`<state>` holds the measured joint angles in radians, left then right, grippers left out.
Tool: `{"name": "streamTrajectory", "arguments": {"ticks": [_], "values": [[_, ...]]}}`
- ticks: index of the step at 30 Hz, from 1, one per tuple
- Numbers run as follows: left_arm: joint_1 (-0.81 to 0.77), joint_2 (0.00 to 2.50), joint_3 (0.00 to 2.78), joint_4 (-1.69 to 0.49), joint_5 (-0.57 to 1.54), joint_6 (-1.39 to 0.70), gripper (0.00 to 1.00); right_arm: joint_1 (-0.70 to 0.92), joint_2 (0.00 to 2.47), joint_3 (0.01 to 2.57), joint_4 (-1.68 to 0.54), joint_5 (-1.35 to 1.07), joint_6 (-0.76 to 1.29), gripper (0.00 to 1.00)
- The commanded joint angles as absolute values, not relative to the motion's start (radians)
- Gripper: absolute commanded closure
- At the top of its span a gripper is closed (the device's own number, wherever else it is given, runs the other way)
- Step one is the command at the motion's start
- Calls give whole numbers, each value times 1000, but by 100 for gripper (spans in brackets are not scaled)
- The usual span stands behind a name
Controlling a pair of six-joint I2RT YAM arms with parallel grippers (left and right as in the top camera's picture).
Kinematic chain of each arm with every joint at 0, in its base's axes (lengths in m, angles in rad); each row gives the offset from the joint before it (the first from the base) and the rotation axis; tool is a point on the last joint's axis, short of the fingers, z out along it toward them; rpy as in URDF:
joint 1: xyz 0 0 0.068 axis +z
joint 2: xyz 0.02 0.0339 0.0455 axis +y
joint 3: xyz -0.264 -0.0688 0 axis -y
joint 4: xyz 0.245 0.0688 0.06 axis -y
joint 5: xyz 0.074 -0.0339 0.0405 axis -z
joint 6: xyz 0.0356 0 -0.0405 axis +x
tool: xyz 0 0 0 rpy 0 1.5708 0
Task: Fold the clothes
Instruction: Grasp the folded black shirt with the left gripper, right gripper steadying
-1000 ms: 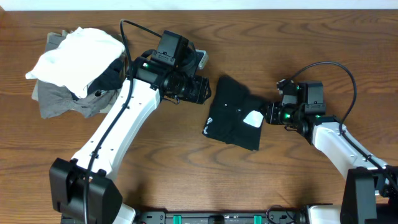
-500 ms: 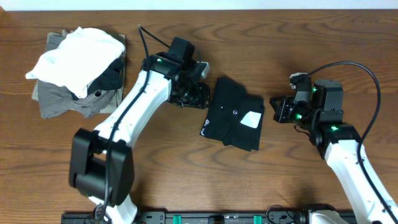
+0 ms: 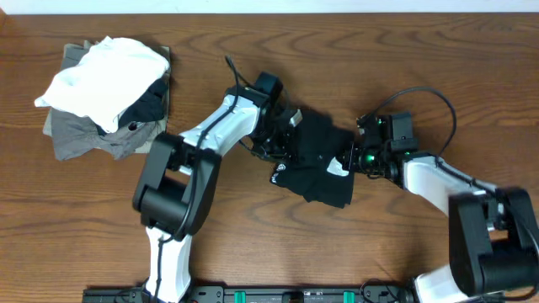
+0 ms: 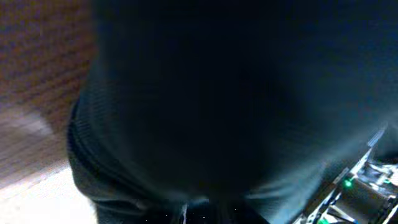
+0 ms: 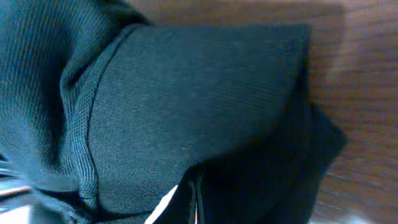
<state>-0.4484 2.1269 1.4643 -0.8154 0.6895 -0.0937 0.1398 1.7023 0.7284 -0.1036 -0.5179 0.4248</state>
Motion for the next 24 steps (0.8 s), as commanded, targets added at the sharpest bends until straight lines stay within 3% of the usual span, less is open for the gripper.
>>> {"name": "streamTrajectory", "arguments": {"ticks": [1,3,8,17,19,24], "values": [[-424,2169,1457,-810,670,-117,81,89,1726,735,-120,-490,540,97],[-410,2150,1460,-811,670,-117,81,76,1725,735,-133,-490,538,96],[-370,2034,1471,-836,696,-117,66,69,1721,735,-143,-538,476,90],[-341,1895,1468,-838,618,-105,10,59,1568,735,-150,-638,376,79],[-341,1919,1460,-825,620,-105,5,58,1498,735,-159,-637,377,78],[-341,2029,1459,-797,693,-105,4,58,1335,735,-191,-630,375,78]]}}
